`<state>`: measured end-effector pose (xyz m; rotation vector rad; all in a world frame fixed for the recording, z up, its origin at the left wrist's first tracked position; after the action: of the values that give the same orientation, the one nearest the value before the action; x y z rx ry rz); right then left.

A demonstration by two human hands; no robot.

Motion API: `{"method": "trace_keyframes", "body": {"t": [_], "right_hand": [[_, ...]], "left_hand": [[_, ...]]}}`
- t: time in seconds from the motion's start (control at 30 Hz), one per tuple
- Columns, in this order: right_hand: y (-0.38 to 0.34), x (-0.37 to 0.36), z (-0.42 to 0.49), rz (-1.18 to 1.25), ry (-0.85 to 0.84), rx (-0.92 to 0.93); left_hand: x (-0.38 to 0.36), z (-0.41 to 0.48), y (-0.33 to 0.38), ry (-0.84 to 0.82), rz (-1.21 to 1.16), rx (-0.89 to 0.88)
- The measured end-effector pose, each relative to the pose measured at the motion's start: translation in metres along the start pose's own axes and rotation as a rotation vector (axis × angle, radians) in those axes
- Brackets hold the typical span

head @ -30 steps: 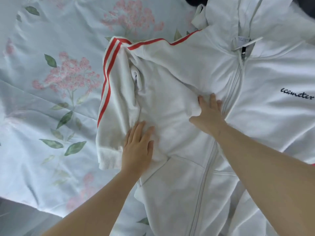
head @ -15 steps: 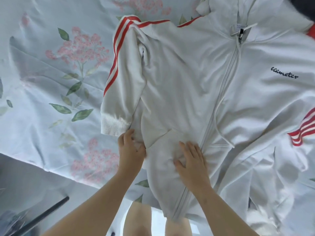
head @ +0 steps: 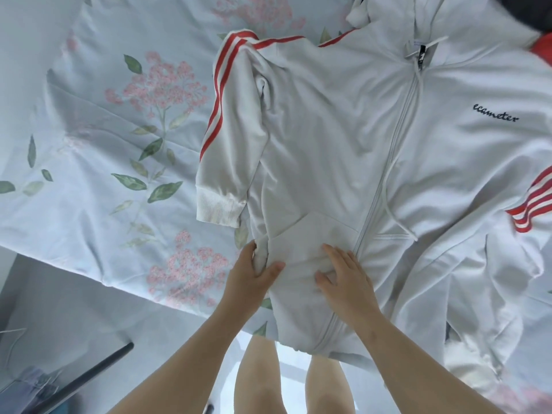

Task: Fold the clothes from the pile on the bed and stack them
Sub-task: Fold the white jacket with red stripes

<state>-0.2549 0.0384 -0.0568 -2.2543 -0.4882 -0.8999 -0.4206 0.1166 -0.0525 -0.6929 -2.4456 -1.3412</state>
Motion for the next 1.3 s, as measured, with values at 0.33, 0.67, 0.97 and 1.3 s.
{"method": "trace_keyframes", "body": {"t": [0.33, 0.67, 0.97, 1.3], "right_hand": [[0.000, 0.005, -0.019, -0.080, -0.052, -0.087], [0.014, 0.009, -0.019, 0.018, 0.037, -0.160], [0.066, 0.042, -0.031, 0.066, 0.401, -0.471], [0.128, 0.058, -0.059, 0.123, 0.443, -0.622]], "left_hand": [[0.071, -0.006, -0.052, 0.040, 0.677, 0.191], [0.067, 0.024, -0.029, 0.111, 0.814, 0.240], [-0.042, -0.028, 0.002, -0.198, 0.811, -0.289], [-0.091, -0.044, 0.014, -0.358, 0.872, -0.374]]}}
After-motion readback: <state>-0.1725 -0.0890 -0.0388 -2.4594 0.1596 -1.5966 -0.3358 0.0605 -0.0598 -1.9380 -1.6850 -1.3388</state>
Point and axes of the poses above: each hand's wrist, its own z-axis towards the middle knuckle, its own x-axis out of the back of the hand, y = z × x, the point moved 3 cm from there along z, towards the middle knuckle, and after that the axes turned 14 degrees about y, right-handed, at the moved point
